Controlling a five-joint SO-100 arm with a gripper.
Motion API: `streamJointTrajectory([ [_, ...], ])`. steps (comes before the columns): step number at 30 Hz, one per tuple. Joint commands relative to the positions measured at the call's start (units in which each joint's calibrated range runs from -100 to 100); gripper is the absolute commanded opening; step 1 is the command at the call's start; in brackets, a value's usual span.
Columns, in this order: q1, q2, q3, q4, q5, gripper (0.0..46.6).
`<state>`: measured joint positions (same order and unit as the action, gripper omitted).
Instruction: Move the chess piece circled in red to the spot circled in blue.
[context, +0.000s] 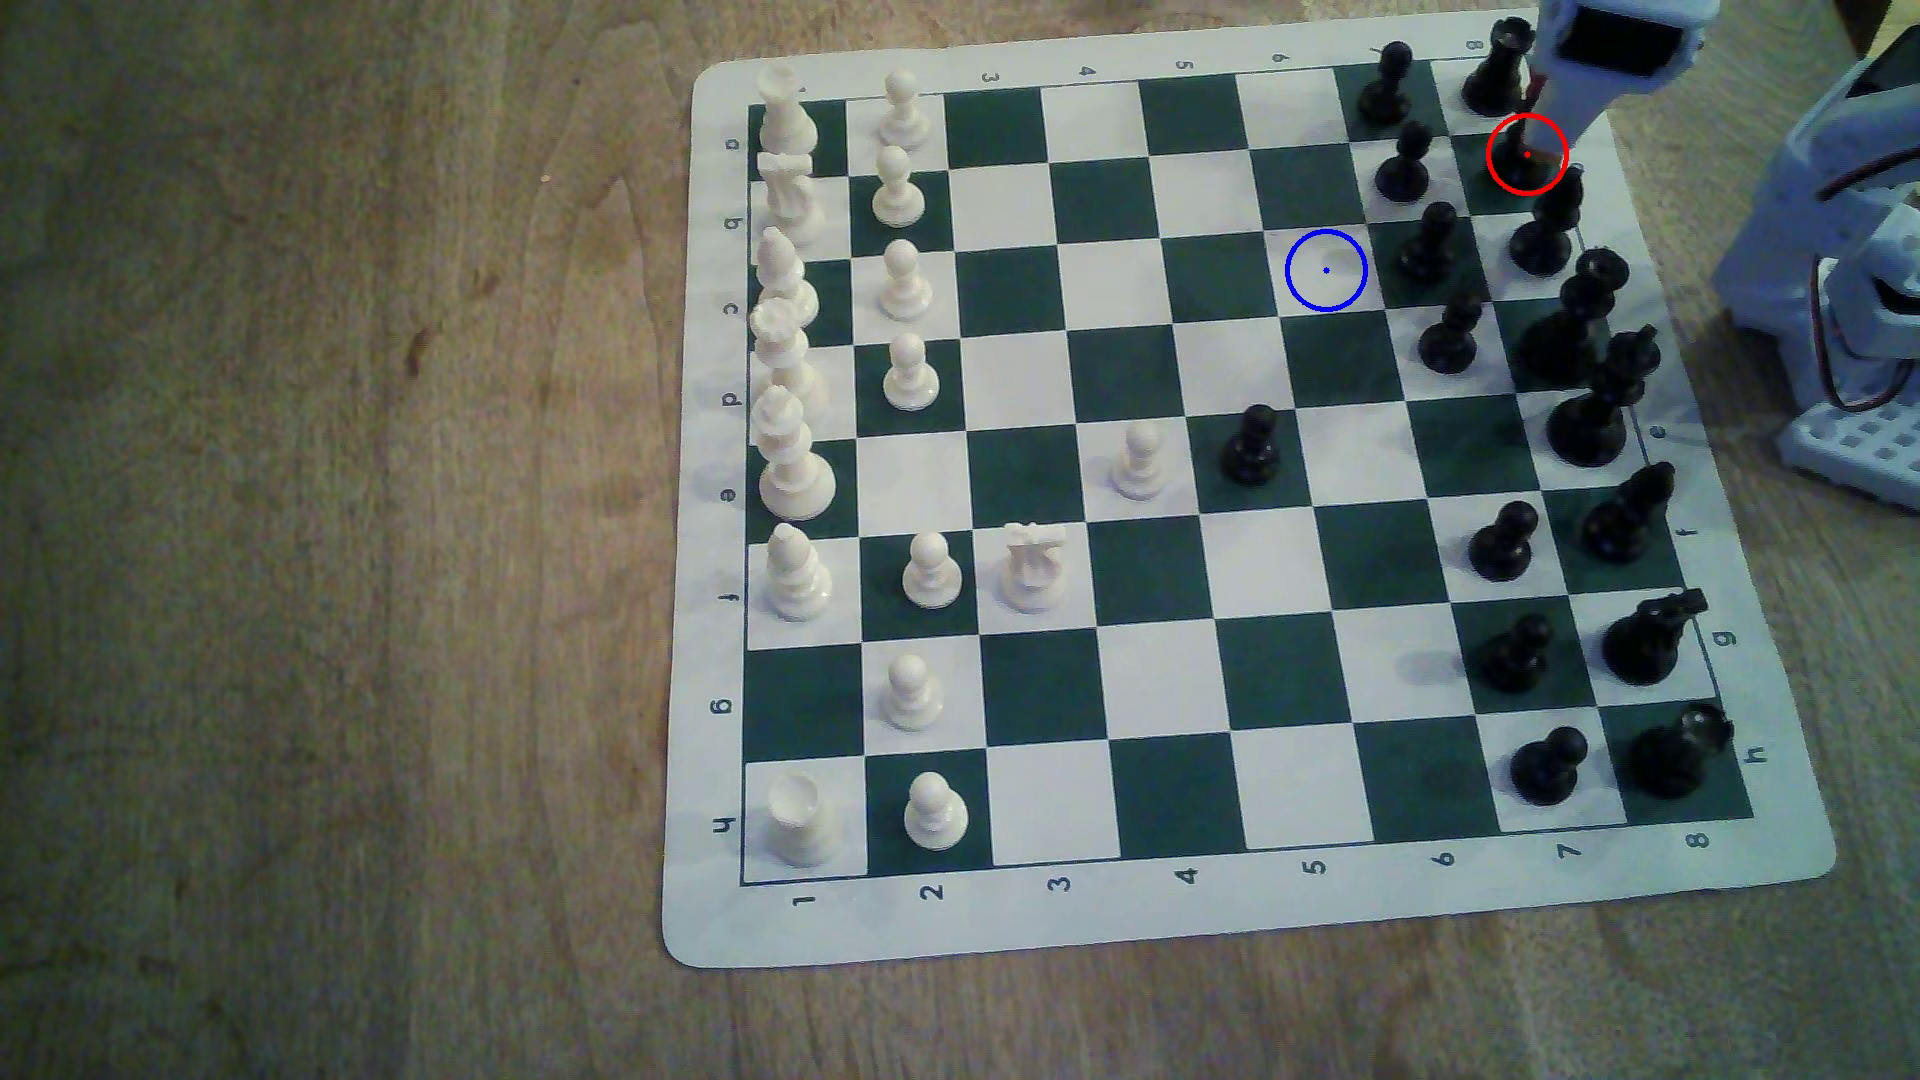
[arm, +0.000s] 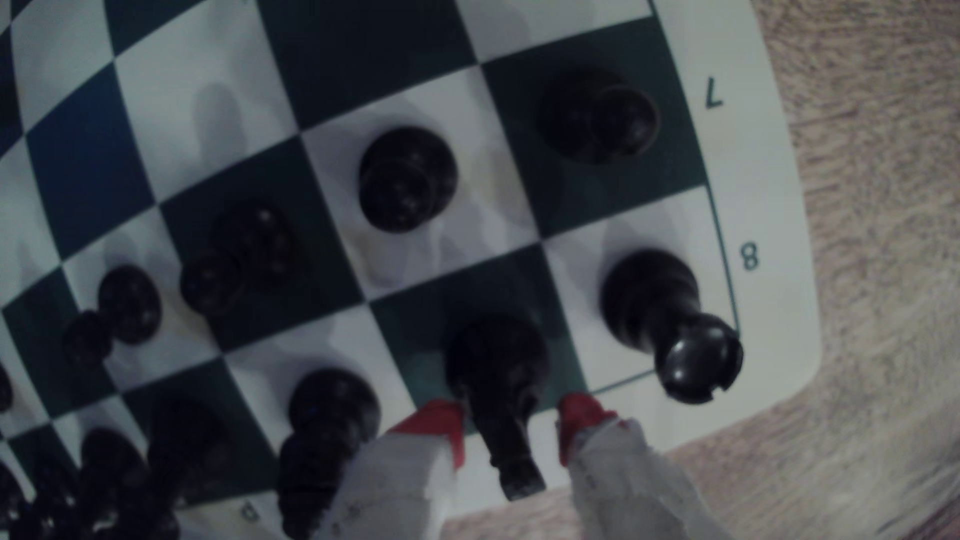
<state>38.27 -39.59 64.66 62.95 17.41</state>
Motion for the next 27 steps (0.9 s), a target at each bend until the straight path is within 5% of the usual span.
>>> streamJointTrajectory([
  [1, -0.5, -0.1, -0.7, -0.3, 0.1, 9.5],
  [9, -1.2, 0.0, -0.7, 0.1, 0.1, 0.2],
  [27, -0.7, -5.8, -8.6, 9.5, -0.1, 0.2],
])
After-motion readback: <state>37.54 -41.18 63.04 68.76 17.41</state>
